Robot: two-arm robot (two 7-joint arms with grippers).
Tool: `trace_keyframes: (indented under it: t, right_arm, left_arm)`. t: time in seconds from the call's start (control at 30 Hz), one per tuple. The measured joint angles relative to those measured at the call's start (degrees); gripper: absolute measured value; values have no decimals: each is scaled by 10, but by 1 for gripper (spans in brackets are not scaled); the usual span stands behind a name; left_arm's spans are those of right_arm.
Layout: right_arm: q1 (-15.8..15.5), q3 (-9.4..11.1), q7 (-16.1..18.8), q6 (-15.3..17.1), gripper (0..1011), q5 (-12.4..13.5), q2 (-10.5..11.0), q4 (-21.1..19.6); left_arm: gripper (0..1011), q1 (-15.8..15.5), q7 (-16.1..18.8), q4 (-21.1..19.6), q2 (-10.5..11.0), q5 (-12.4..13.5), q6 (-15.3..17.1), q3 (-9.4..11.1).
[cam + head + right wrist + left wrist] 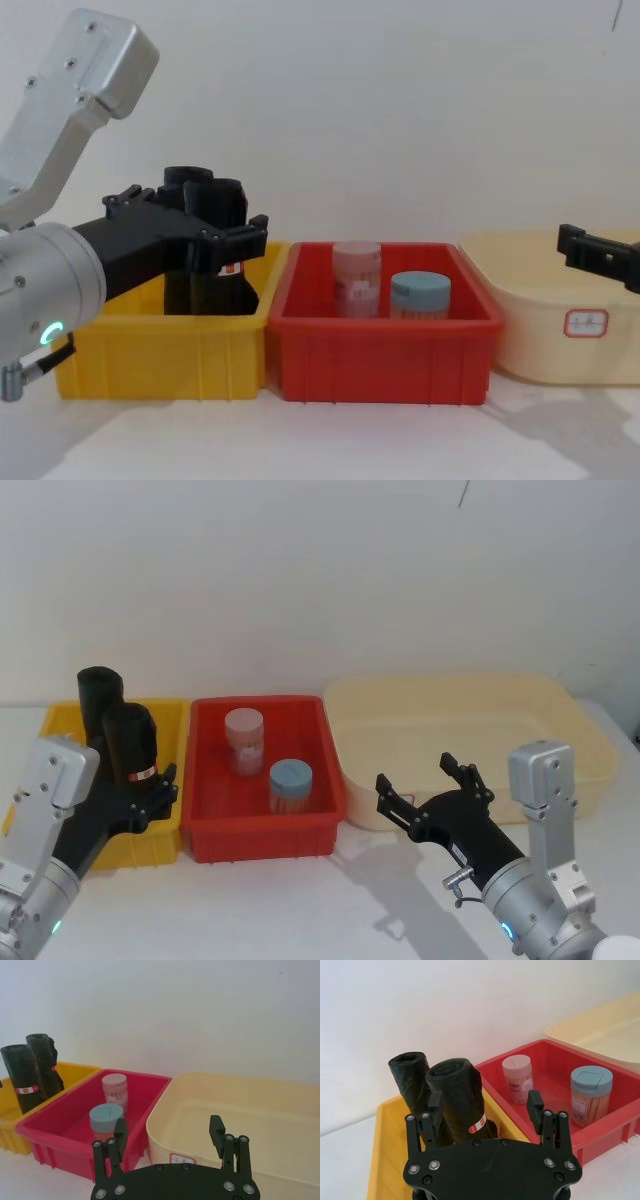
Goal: Pick up the garbage bag with the one hand and transfer it to the other hand.
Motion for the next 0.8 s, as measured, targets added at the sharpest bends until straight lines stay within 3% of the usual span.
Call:
trace_keyframes:
  t: [0.8]
  right_arm:
    - [0,0,0,0,1001,0,0,0]
  left_arm:
    - [1001,0,0,0,0,0,0,0]
